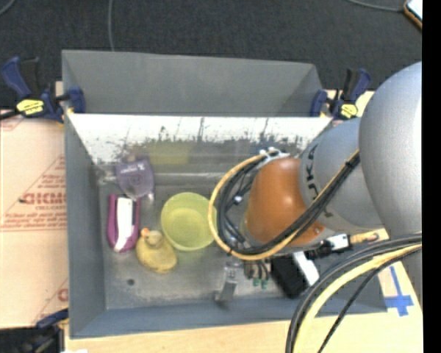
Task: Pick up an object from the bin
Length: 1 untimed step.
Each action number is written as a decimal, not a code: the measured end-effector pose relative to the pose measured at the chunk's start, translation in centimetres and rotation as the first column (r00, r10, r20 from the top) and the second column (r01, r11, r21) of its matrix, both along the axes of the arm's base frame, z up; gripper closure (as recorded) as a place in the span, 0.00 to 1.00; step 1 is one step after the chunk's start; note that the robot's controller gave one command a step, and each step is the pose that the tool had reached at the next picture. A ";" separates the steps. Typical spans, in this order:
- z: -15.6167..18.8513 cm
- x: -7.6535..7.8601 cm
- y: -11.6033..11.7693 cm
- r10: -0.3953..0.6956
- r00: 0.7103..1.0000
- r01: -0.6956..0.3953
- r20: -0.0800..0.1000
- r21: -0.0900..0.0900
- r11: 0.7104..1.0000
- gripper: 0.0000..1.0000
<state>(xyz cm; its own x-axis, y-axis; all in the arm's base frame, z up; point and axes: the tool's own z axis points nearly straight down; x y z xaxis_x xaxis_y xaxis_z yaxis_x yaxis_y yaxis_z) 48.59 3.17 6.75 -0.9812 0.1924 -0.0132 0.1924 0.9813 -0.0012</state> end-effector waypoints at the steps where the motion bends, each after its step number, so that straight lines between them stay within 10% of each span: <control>1: 0.8 0.1 5.1 -0.034 0.999 0.034 0.015 0.005 0.999 0.00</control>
Offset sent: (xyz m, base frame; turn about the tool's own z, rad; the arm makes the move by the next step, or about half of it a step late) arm -0.0082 0.0584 0.0654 0.0141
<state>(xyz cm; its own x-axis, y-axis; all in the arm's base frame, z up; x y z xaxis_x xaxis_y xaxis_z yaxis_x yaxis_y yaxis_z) 48.73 8.31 7.58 -0.9738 0.2257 -0.0271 0.2256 0.9742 0.0063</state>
